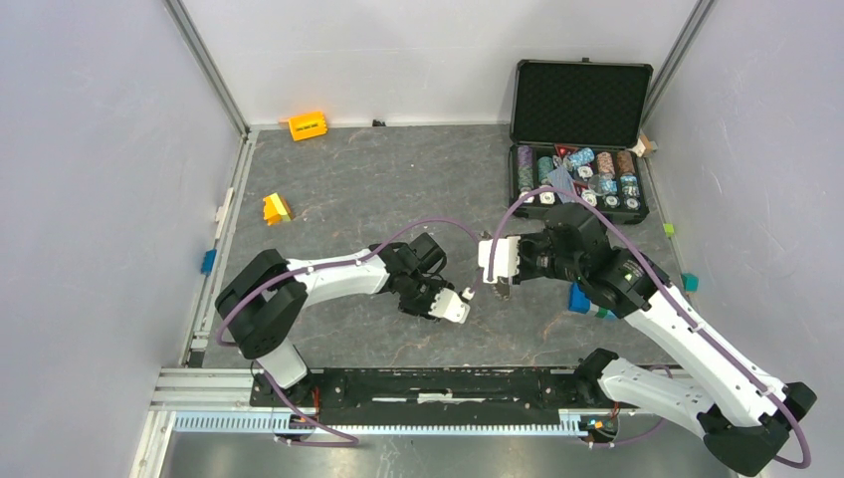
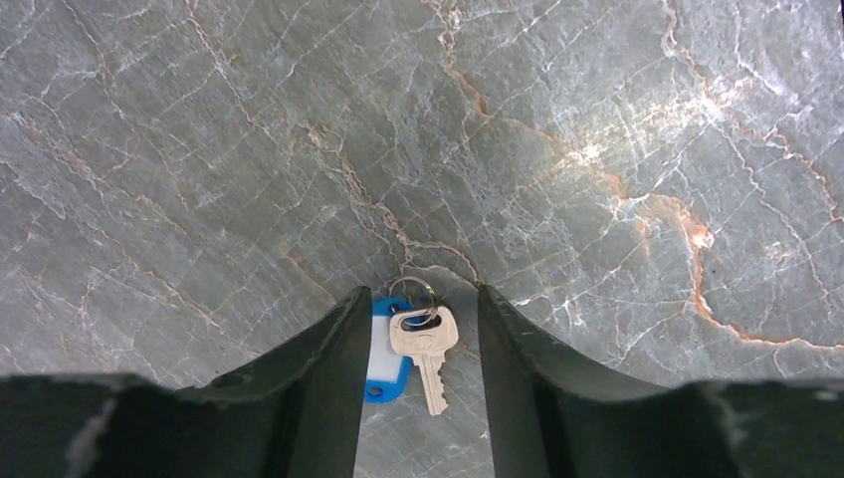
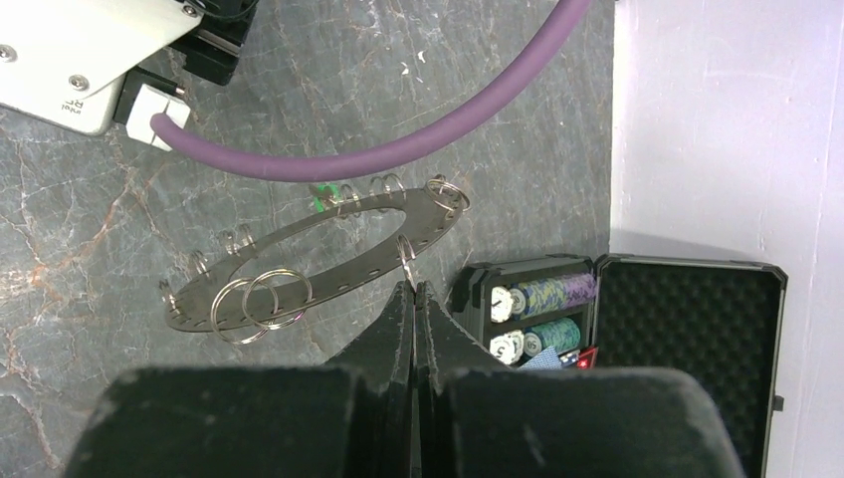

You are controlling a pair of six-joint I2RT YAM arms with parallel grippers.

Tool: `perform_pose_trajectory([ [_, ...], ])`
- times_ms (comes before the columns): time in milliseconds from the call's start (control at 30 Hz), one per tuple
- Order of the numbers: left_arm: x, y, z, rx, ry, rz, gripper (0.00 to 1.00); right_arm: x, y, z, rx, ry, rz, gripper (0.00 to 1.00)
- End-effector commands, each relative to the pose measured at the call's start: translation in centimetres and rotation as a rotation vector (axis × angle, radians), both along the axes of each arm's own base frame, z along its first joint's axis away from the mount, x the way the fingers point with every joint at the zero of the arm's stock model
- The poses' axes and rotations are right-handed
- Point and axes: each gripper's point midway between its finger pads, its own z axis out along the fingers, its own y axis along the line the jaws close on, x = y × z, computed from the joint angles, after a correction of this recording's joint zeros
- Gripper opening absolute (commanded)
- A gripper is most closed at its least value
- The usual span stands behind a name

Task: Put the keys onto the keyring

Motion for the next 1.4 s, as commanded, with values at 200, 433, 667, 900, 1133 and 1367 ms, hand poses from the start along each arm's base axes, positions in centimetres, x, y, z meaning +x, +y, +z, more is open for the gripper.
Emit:
perform_pose_trajectory([
  [200,0.7,-0.4,-0.1,0.004,-0.040,-0.050,0.34,0.7,0.3,1.1,0.044,-0.042,-0.011,0.00],
  [433,1.1,-0.8,0.4,-0.016,-0.045,-0.004,0.23,0.6,0.3,1.1,0.044,-0.039,-0.012,0.00],
  [667,1.3,-0.8,0.9,-0.031,-0.053,0.044,0.17,0.6,0.3,0.9,0.042,-0.038,-0.012,0.00],
  [900,1.8,-1.1,2.2,-0.080,-0.080,0.098,0.02,0.6,0.5,0.9,0.043,-0.034,-0.007,0.00],
  [1133,1.9,-1.1,3.8,-0.143,-0.076,0.142,0.02,0.6,0.6,0.8,0.044,-0.028,-0.001,0.00],
  [1367,1.5,-0.9,2.8,-0.123,-0.054,0.112,0.42,0.6,0.6,1.0,0.048,-0.032,-0.002,0.00],
])
